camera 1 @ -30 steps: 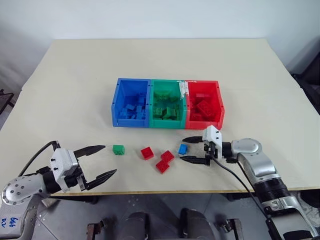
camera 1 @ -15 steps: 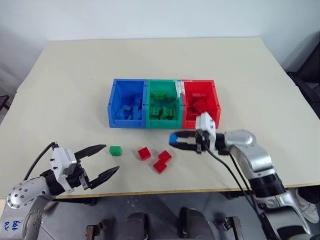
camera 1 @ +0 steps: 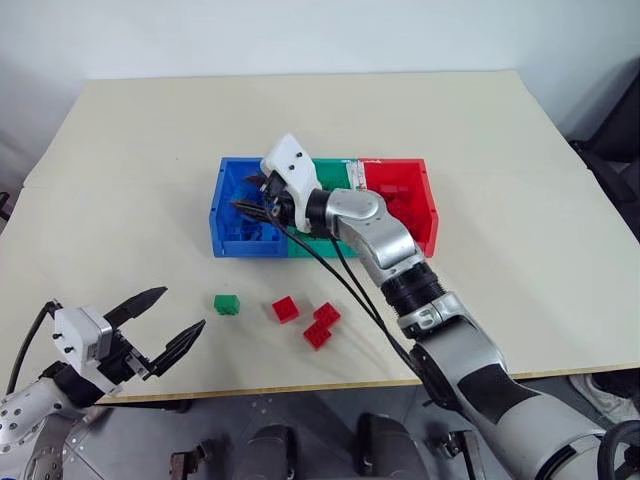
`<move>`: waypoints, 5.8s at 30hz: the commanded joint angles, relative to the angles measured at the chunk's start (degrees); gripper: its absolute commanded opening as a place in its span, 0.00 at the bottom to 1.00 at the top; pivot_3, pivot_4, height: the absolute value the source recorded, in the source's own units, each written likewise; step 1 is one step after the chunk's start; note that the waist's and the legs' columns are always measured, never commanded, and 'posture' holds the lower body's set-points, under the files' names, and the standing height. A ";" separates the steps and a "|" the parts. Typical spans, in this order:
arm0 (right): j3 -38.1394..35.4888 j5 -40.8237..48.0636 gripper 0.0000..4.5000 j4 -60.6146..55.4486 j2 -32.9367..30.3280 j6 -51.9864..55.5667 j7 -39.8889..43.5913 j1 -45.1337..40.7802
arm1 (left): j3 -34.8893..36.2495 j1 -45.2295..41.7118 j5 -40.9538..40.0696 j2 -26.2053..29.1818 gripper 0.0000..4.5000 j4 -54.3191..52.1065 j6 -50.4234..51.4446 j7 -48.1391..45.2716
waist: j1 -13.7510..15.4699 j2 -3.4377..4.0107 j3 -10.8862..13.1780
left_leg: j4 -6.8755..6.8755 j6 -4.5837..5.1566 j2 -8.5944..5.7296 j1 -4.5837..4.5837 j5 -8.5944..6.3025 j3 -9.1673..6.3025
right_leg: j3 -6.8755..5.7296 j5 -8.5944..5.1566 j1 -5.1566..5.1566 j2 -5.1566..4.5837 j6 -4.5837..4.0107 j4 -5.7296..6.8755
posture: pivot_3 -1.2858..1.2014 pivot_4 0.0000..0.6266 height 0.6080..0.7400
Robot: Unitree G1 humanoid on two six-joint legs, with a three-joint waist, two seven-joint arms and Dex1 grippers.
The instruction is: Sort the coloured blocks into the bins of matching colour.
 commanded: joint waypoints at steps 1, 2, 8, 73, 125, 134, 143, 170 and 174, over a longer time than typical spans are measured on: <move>-1.34 1.31 0.94 -4.90 -2.16 -1.26 4.32 1.21 | 0.04 0.97 0.65 0.18 1.00 -2.61 -1.12 0.00 | -0.07 0.00 0.00 | -0.01 0.00 0.02 0.00 0.00 0.01 | 0.00 0.00 -0.01 0.01 -0.01 0.00 | 0.52 0.24 1.00; -1.43 1.95 1.00 -7.16 -3.15 -0.91 5.68 2.44 | -0.37 0.70 0.88 0.32 1.00 -2.50 -1.10 -0.14 | -0.05 0.00 0.00 | -0.01 -0.01 0.03 0.01 -0.01 0.01 | -0.01 -0.01 -0.01 0.02 -0.01 0.01 | 0.52 0.24 1.00; -3.34 11.62 1.00 -29.88 -17.75 2.30 22.59 19.84 | -5.10 -4.12 1.89 4.54 1.00 0.79 0.08 -4.37 | 0.76 -0.04 -0.02 | 0.02 0.11 -0.01 -0.03 -0.08 -0.02 | -0.05 -0.01 0.06 0.00 -0.01 -0.06 | 0.52 0.24 1.00; -16.95 11.09 0.32 -18.58 -32.19 -5.05 25.71 23.43 | -16.41 -18.97 3.16 5.26 1.00 3.49 0.68 -9.83 | 0.39 0.05 0.03 | 0.77 0.11 0.31 0.05 -0.46 0.55 | -0.02 0.01 0.13 0.08 0.01 -0.01 | 0.52 0.24 1.00; -17.07 23.39 1.00 -43.96 -41.49 -9.19 41.62 56.45 | -40.76 -32.25 12.98 18.69 1.00 -7.31 23.89 -13.80 | 2.44 0.09 0.06 | 0.79 0.20 0.07 0.11 -0.53 0.72 | 0.04 0.04 0.20 0.12 0.08 -0.10 | 0.52 0.24 1.00; -17.87 22.99 1.00 -48.35 -41.46 -10.24 36.87 61.47 | -50.60 -39.72 26.33 12.79 0.96 1.70 19.06 -10.23 | 3.37 0.05 0.05 | 0.88 0.21 0.02 0.10 -0.51 0.72 | 0.04 0.04 0.22 0.14 0.08 -0.10 | 0.52 0.24 1.00; -17.61 21.82 1.00 -47.58 -41.21 -12.05 34.68 62.50 | -50.07 -40.94 26.37 9.72 0.37 3.46 19.29 -10.23 | 3.36 0.06 0.05 | 0.90 0.22 0.02 0.11 -0.51 0.70 | 0.04 0.04 0.25 0.13 0.08 -0.10 | 0.52 0.24 1.00; -35.19 21.29 1.00 -51.53 -27.87 -15.42 4.11 68.91 | -37.63 -72.29 25.26 -25.03 0.20 44.53 -8.40 8.50 | 4.92 0.05 0.05 | 1.32 0.33 -0.12 0.21 -0.51 0.73 | -0.21 0.16 0.86 0.14 0.29 -0.28 | 0.52 0.24 1.00; -34.49 20.48 1.00 -54.75 -26.95 -14.71 0.54 70.26 | -37.64 -79.89 26.58 -29.38 0.20 61.25 -14.06 6.41 | 4.90 0.05 0.05 | 1.30 0.38 -0.14 0.13 -0.52 0.77 | -0.31 0.17 0.87 0.15 0.32 -0.40 | 0.52 0.24 1.00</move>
